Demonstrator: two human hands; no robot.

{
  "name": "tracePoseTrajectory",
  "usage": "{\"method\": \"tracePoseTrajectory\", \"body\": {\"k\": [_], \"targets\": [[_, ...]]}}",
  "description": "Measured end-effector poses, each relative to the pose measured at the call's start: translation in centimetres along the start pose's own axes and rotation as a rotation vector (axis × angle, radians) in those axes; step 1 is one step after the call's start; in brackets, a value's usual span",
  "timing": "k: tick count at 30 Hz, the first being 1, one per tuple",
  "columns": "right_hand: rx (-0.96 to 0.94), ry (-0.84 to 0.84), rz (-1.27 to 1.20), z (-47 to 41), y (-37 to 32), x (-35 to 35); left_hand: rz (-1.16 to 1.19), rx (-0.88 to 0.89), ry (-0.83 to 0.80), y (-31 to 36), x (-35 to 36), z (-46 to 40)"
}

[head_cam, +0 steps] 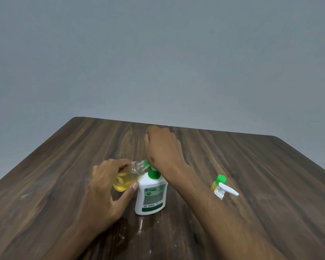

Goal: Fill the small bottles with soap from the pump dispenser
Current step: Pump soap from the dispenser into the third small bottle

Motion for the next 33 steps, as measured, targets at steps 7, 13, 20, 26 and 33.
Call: {"method": "tracePoseTrajectory", "body": {"k": [7,13,20,26,33], "targets": [[-0.014,-0.004,0.017,0.1,-0.14,-0.19,-0.001,0.0,-0.006,-0.03,0.01,0.1],[-0.013,0.002,0.02,0.14,-0.06,0.03,-0.009,-0.003,-0.005,0.18,-0.15,0.06],[0.0,-0.008,0.012,0.02,0.05,0.26,-0.004,-0.004,-0.007,0.25,-0.22,-0.01],[-0.002,0.01,0.006,0.17,0.08,0.07,-0.002,-0.007,-0.013,0.17,-0.31,-0.04],[-0.003,0.01,0.006,0.0,0.02,-0.07,-0.004,-0.004,0.001,0.24,-0.37,-0.11]]}}
Point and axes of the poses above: each hand's wrist, its own z-axis away from the middle knuckle, its own x-axis out of the palm, y = z × x, the point moved 5 cm from there along -z, towards the middle knuckle, and after that the axes turned 5 degrees about -y, right-handed, at the moved point
